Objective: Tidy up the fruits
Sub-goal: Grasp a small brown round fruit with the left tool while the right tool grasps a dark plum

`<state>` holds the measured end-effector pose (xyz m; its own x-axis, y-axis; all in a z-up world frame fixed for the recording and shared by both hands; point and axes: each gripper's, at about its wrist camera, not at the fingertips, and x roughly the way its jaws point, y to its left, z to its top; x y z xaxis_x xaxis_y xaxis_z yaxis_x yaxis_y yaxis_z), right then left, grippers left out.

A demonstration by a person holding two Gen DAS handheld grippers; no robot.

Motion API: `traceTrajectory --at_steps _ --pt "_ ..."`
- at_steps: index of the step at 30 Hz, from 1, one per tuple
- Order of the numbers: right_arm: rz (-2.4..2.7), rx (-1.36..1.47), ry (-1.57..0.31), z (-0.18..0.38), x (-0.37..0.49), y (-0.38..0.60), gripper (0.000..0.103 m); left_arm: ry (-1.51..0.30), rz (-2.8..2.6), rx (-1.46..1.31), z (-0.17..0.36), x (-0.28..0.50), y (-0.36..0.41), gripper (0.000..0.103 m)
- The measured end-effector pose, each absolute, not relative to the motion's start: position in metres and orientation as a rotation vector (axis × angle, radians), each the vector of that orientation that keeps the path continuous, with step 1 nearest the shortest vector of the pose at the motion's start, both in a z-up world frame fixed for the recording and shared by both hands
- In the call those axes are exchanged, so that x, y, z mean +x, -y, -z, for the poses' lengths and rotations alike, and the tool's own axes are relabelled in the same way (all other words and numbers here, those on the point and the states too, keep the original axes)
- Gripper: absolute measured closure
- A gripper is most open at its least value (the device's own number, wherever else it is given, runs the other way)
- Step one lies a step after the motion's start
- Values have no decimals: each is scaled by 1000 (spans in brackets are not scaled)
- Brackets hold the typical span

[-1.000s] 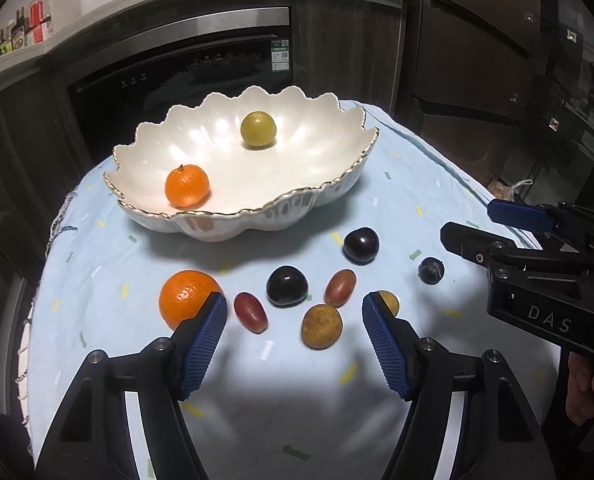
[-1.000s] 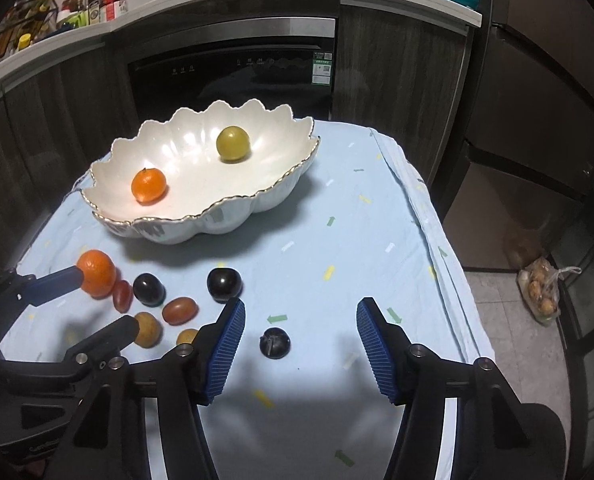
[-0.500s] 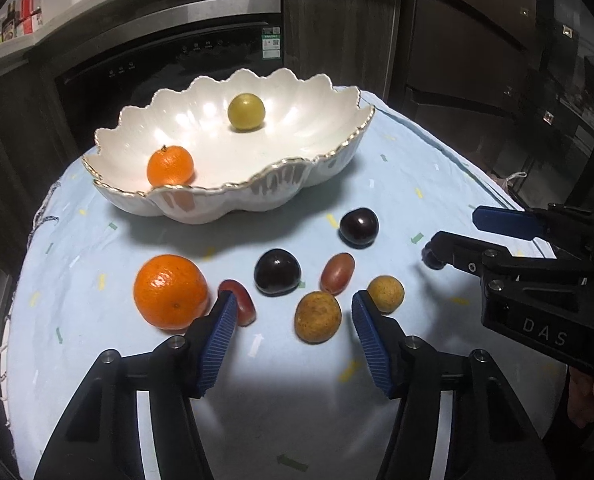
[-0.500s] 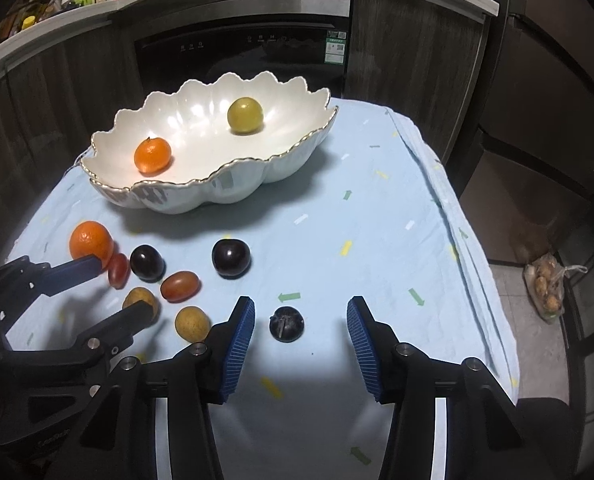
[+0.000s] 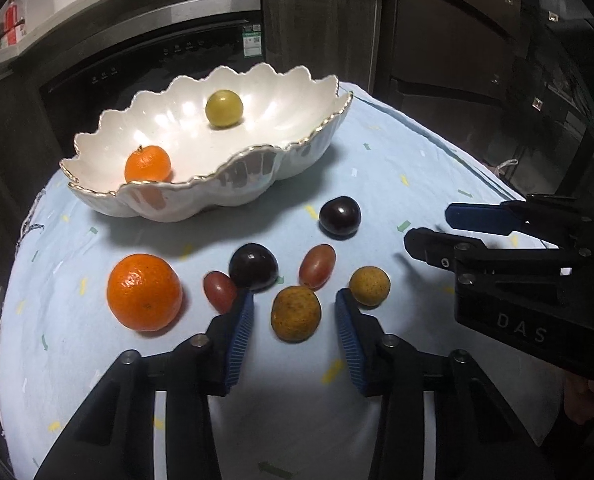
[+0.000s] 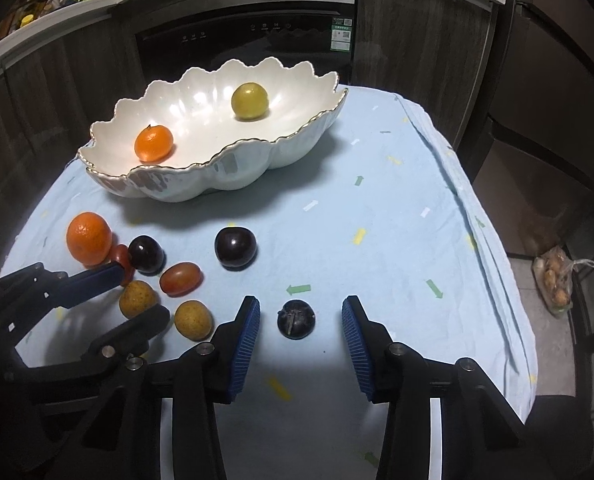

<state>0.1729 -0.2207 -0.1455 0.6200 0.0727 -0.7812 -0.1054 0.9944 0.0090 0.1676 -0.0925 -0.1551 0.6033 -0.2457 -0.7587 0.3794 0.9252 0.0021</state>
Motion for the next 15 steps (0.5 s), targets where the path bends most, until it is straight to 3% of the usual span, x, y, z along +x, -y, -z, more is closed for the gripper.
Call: traceTrajectory --at_steps 2,6,10,15 --pt "-107 -35 -903 147 174 220 69 -868 363 164 158 169 92 66" --pt "-112 -32 -919 151 176 220 72 -869 366 153 160 170 91 66" --pt "-117 -24 -935 154 178 220 80 -867 378 153 160 170 91 74" --pt "-118 -23 -936 154 178 220 81 -868 378 146 160 171 90 77"
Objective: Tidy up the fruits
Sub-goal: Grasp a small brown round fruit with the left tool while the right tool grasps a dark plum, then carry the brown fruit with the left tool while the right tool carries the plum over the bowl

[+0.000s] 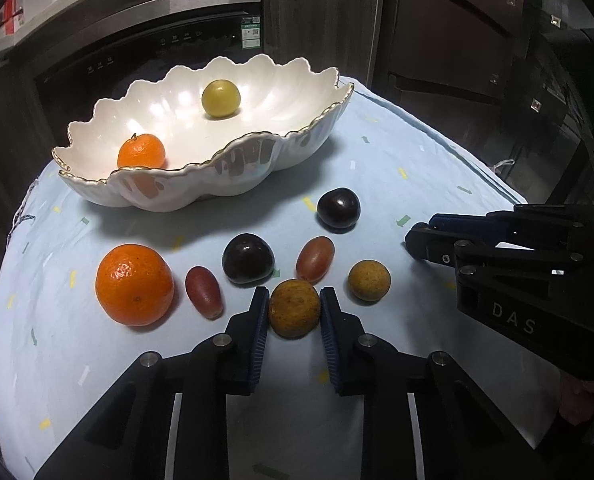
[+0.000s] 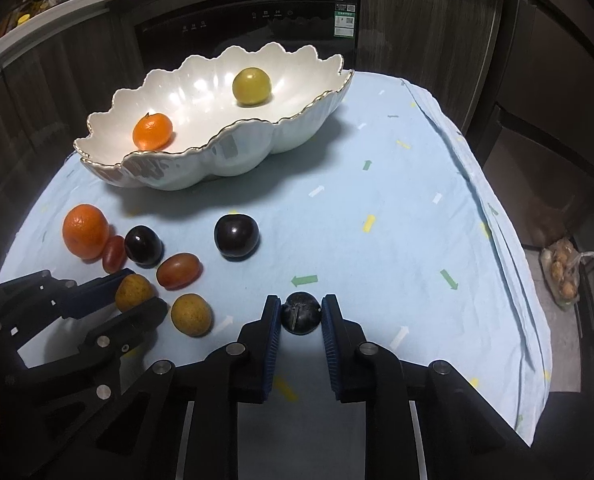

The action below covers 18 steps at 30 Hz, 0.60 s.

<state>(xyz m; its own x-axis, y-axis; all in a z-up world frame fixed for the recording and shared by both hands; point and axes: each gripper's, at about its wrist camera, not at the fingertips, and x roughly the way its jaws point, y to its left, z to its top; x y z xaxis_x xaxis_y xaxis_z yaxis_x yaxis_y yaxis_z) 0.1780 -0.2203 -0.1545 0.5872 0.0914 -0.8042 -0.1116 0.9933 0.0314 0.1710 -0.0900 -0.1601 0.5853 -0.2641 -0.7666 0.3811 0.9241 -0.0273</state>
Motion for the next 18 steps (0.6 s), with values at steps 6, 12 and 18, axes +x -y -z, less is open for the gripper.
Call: traceTrajectory --at_steps 6,12,18 --pt "-117 -19 -929 153 177 221 81 -868 377 146 160 171 90 77" --pt "-115 -17 -914 148 176 221 81 -866 370 149 156 170 89 77" --pt "-108 -31 -883 139 173 223 81 -849 363 153 148 170 88 77"
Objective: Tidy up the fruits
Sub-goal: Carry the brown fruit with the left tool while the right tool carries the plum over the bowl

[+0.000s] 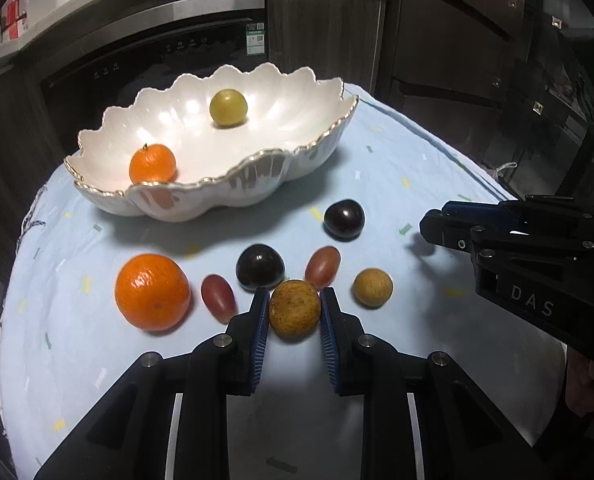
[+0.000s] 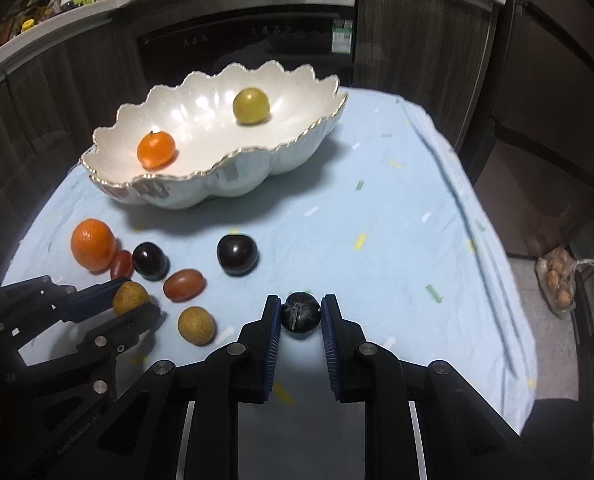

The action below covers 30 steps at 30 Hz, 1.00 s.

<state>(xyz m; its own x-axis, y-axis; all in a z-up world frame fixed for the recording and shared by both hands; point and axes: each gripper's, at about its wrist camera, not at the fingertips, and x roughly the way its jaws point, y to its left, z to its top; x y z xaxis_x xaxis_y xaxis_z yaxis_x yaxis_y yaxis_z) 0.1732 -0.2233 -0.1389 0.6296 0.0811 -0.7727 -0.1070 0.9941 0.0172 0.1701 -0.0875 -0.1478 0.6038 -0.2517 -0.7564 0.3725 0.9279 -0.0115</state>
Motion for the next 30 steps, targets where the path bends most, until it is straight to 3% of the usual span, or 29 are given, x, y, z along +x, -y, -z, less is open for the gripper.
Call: traceTrajectory --at_steps 30 --pt "-152 -12 -804 98 173 211 81 -826 327 112 114 180 72 77"
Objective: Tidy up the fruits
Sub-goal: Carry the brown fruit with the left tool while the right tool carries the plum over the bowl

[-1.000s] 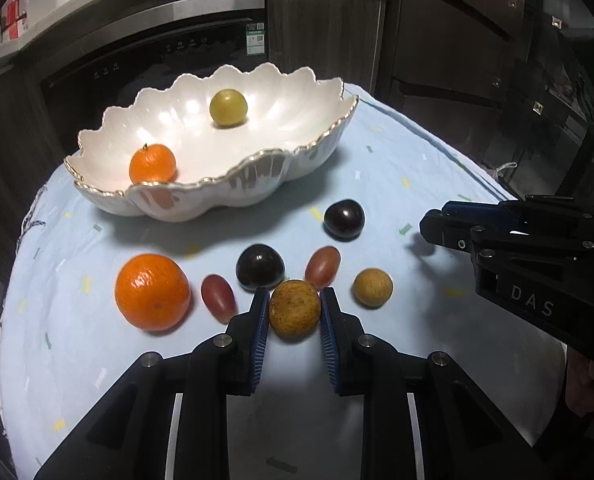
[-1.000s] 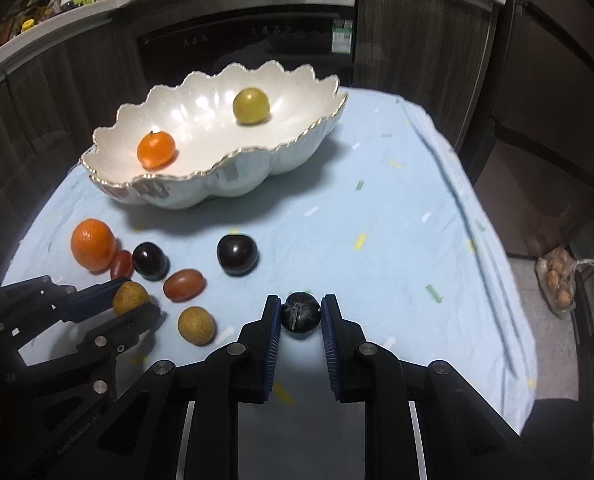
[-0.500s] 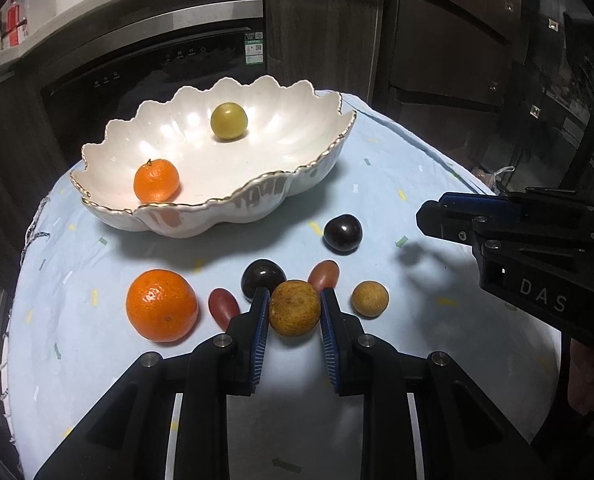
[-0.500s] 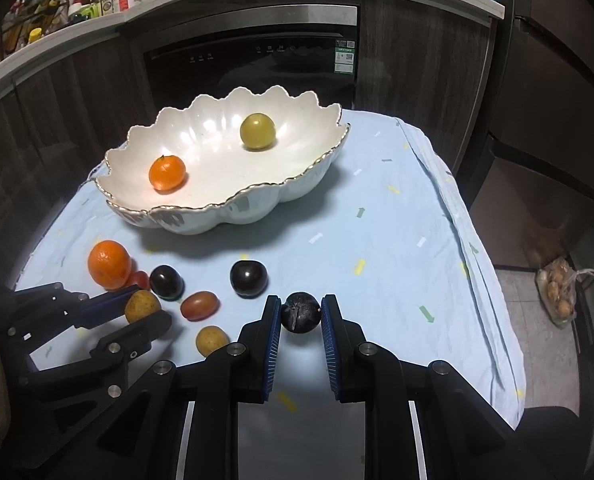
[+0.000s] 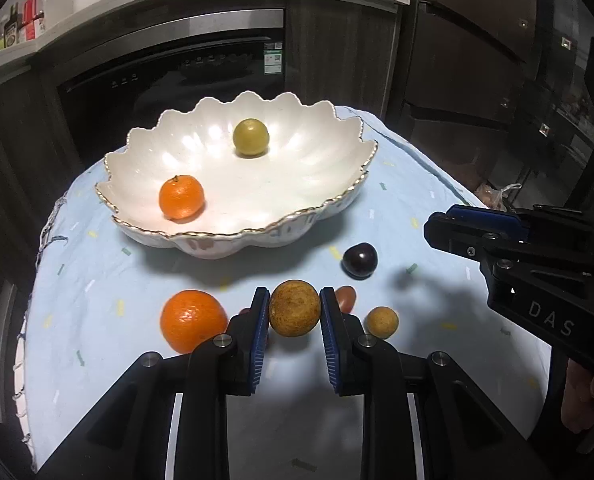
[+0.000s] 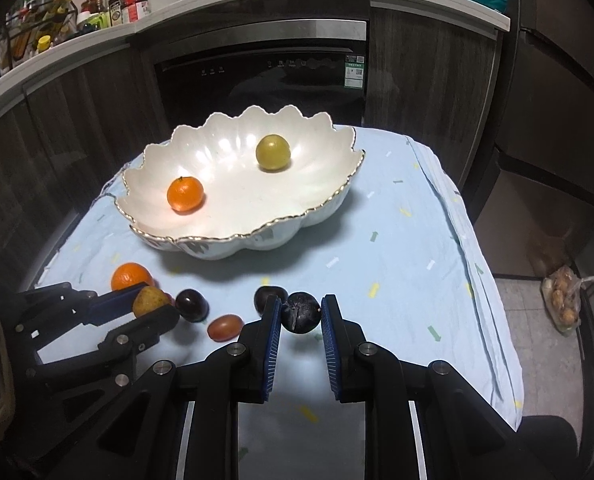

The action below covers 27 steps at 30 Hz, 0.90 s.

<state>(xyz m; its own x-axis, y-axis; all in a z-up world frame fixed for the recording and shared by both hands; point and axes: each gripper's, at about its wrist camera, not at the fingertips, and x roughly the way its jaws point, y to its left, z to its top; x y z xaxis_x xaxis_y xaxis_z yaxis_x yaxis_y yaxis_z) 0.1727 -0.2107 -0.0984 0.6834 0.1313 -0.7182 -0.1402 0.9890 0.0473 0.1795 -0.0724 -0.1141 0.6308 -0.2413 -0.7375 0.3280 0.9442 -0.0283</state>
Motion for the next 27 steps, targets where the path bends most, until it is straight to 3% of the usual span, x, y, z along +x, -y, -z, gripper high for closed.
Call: traceTrajectory --at_steps 27 --pt "-188 -23 -699 39 205 186 81 -750 230 91 50 215 37 77"
